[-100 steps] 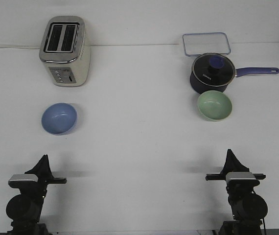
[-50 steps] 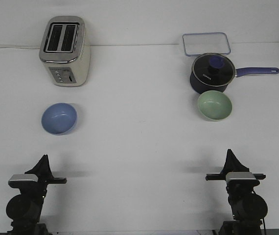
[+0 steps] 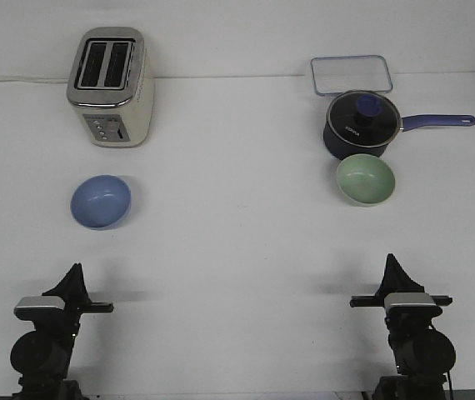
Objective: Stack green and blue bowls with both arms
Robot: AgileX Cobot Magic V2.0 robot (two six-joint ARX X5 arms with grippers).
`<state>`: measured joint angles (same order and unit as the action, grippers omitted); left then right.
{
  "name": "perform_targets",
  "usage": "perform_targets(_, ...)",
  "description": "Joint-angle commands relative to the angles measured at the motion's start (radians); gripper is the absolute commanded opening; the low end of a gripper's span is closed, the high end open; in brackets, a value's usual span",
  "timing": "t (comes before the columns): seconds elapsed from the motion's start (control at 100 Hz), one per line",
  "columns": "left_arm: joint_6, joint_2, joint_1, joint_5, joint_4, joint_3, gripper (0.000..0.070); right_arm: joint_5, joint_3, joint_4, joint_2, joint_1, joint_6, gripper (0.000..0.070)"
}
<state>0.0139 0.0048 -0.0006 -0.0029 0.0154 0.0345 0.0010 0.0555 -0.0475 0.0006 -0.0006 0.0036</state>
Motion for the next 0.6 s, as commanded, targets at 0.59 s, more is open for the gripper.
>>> perform_targets(0.59,-0.002,-0.002,0.0,-0.005,0.015,0.0,0.0015,-0.001,0.012,0.078,0.0,0.001,0.238,0.0)
